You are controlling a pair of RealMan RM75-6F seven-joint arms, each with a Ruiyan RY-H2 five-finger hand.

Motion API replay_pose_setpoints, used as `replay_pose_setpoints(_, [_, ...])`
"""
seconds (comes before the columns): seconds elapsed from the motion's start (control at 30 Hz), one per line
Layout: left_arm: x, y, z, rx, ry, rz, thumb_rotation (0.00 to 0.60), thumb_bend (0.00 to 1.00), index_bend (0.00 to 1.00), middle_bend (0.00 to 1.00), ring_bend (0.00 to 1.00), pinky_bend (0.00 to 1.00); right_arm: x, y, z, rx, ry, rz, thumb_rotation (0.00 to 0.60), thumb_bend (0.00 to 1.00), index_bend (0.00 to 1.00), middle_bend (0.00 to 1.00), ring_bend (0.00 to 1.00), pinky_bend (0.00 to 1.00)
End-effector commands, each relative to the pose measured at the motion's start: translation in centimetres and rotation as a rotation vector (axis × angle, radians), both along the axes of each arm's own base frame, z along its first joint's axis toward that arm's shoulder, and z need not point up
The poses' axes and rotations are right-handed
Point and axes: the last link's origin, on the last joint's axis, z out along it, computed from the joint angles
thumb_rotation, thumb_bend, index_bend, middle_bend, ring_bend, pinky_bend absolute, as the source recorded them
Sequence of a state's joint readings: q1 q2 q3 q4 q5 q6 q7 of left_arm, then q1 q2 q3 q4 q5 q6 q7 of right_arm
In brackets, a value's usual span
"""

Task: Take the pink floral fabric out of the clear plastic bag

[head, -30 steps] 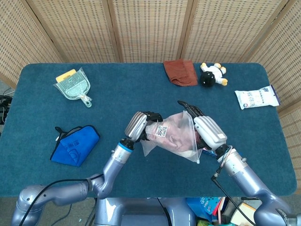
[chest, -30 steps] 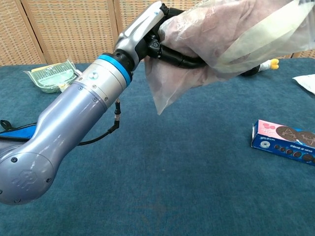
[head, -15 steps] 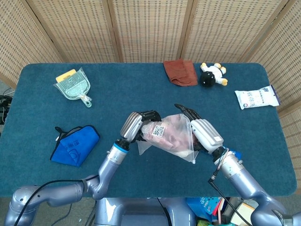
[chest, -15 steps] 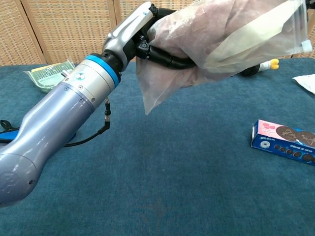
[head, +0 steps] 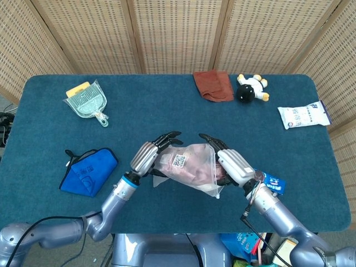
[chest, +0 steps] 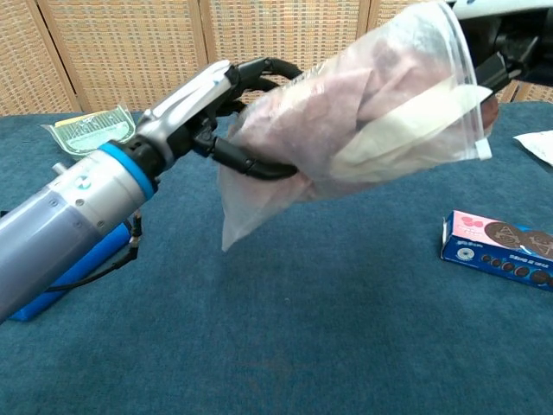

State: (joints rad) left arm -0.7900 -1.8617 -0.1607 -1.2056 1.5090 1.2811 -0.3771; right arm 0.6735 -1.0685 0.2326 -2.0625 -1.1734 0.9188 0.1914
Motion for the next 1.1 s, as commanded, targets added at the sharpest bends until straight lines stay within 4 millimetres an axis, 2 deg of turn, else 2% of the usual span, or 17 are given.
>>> replay_pose_setpoints(0.03, [-3.3, -1.4, 0.3, 0.02, 0.079, 0.009, 0.6, 0.13, 0.03, 0.0, 0.0, 0.1, -1.9, -0.2, -1.8, 0.062, 0.023, -0.024, 0.6, 0.76, 0.7, 0.0, 0.0, 0.0])
replay_pose_setpoints(0.1, [-4.2, -1.7, 0.5, 0.017, 0.096, 0.016, 0.6, 0.13, 0.01, 0.0, 0.0, 0.06, -2.7, -0.3, -2.3, 0.081, 0.036, -0.032, 0.6, 0.76, 0.7, 0.0, 0.0, 0.0])
replay_pose_setpoints(0.27, [-6.9, -2.1, 1.9, 0.046, 0.163, 0.014, 0.6, 0.13, 0.0, 0.0, 0.0, 0.03, -5.5, -0.9, -3.5, 0.134, 0.088, -0.072, 0.6, 0.76, 0.7, 0.0, 0.0, 0.0])
replay_pose_setpoints(0.4, [-8.7, -0.4, 3.6, 0.084, 0.266, -0.003, 0.6, 0.13, 0.0, 0.0, 0.0, 0.02, -7.2, -1.1, -3.5, 0.145, 0.102, -0.092, 0.6, 0.76, 0.7, 0.0, 0.0, 0.0])
replay_pose_setpoints(0.53, [-9.2, 1.5, 4.0, 0.069, 0.413, -0.04, 0.6, 0.13, 0.0, 0.0, 0.0, 0.0, -7.9, -1.1, -3.0, 0.145, 0.106, -0.088, 0.6, 0.76, 0.7, 0.0, 0.0, 0.0])
replay_pose_setpoints(0.67, [-9.1, 2.4, 3.5, 0.039, 0.503, -0.052, 0.6, 0.13, 0.08, 0.0, 0.0, 0.0, -8.2, -1.0, -2.6, 0.145, 0.108, -0.085, 0.6, 0.76, 0.7, 0.0, 0.0, 0.0])
replay_pose_setpoints(0.77, [-8.3, 2.8, 2.2, 0.02, 0.553, -0.071, 0.6, 0.13, 0.14, 0.0, 0.0, 0.0, -8.6, -0.9, -2.3, 0.149, 0.101, -0.09, 0.6, 0.76, 0.7, 0.0, 0.0, 0.0])
replay_pose_setpoints(0.87, [-7.1, 2.9, 0.5, 0.007, 0.569, -0.092, 0.6, 0.13, 0.2, 0.0, 0.0, 0.0, -8.9, -0.8, -2.2, 0.157, 0.092, -0.092, 0.6, 0.76, 0.7, 0.0, 0.0, 0.0])
replay_pose_setpoints(0.9, [-6.1, 3.2, -0.4, 0.013, 0.594, -0.119, 0.6, 0.14, 0.22, 0.0, 0.0, 0.0, -9.0, -0.8, -2.2, 0.161, 0.082, -0.094, 0.6, 0.76, 0.7, 0.0, 0.0, 0.0])
replay_pose_setpoints(1.1, [-3.7, 3.9, -3.2, 0.003, 0.581, -0.128, 0.6, 0.24, 0.29, 0.0, 0.0, 0.0, -9.1, -0.7, -2.3, 0.187, 0.035, -0.105, 0.6, 0.76, 0.7, 0.0, 0.0, 0.0])
